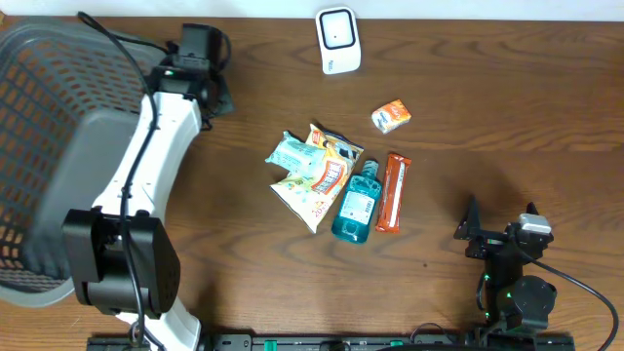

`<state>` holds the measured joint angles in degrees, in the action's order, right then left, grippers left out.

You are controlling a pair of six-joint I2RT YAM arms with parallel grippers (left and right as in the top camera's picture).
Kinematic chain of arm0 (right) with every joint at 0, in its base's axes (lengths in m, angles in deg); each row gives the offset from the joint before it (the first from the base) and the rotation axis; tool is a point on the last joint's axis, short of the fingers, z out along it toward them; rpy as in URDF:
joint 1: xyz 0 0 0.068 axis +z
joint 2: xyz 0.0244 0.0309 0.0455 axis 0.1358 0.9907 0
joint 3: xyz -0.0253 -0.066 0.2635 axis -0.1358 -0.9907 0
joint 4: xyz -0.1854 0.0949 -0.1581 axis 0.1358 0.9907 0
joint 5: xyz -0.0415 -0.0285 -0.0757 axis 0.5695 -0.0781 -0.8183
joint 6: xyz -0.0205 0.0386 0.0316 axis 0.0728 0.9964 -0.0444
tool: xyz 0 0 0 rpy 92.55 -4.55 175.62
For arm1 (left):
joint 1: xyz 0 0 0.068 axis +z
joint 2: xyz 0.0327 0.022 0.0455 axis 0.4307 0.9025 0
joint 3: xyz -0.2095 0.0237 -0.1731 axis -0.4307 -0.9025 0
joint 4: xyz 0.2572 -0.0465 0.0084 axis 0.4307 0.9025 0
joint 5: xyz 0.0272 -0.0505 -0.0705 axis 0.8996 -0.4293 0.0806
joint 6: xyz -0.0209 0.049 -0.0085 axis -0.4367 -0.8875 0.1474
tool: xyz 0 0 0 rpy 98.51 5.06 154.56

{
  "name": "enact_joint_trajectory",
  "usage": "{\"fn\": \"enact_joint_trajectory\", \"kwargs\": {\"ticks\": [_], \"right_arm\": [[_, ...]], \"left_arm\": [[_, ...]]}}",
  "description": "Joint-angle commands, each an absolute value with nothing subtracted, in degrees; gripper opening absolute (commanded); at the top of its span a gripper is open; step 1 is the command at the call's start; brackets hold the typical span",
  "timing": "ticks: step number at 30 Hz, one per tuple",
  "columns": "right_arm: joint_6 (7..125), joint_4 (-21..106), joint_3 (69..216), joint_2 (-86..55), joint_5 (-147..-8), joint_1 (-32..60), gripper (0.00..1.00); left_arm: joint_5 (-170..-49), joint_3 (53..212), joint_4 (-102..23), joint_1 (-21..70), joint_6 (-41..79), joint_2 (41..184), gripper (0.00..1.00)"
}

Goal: Scan the item barcode

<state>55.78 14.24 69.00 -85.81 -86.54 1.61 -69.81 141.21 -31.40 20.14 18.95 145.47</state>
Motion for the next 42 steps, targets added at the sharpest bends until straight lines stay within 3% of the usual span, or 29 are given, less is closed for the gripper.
{"fn": "enact_joint_trajectory", "kwargs": {"ticks": [1, 8, 17, 22, 30, 33, 35, 42], "right_arm": [[54.84, 14.26, 68.74, -86.01, -86.28, 1.11, 0.99], [54.84, 14.26, 68.74, -86.01, -86.28, 1.11, 0.99], [54.84, 14.26, 68.74, -86.01, -86.28, 1.11, 0.99], [54.84, 14.26, 68.74, -86.01, -86.28, 1.11, 0.99], [54.84, 14.26, 68.74, -86.01, -86.28, 1.11, 0.99], [54.84, 14.26, 68.74, -86.01, -86.28, 1.11, 0.99], [54.84, 14.26, 68.74, -86.01, -86.28, 1.11, 0.99], [54.84, 14.26, 68.74, -86.01, -86.28, 1.11, 0.99]], "left_arm": [[-68.98, 141.13, -32.34, 24.23, 19.72, 145.34, 0.15], [-72.9, 141.13, -33.5, 26.7, 18.3, 145.34, 0.15], [-75.08, 141.26, -33.78, 22.88, 16.53, 142.46, 0.15], [-75.02, 141.37, -34.48, 19.31, 12.18, 134.48, 0.22], [-74.49, 141.46, -36.99, 17.41, 11.63, 114.15, 0.22], [-70.4, 141.46, -36.25, 17.43, 11.83, 106.48, 0.22], [-65.97, 141.46, -34.57, 17.43, 13.88, 101.89, 0.11], [-39.72, 141.46, -12.23, 17.43, 41.69, 88.91, 0.08]]}}
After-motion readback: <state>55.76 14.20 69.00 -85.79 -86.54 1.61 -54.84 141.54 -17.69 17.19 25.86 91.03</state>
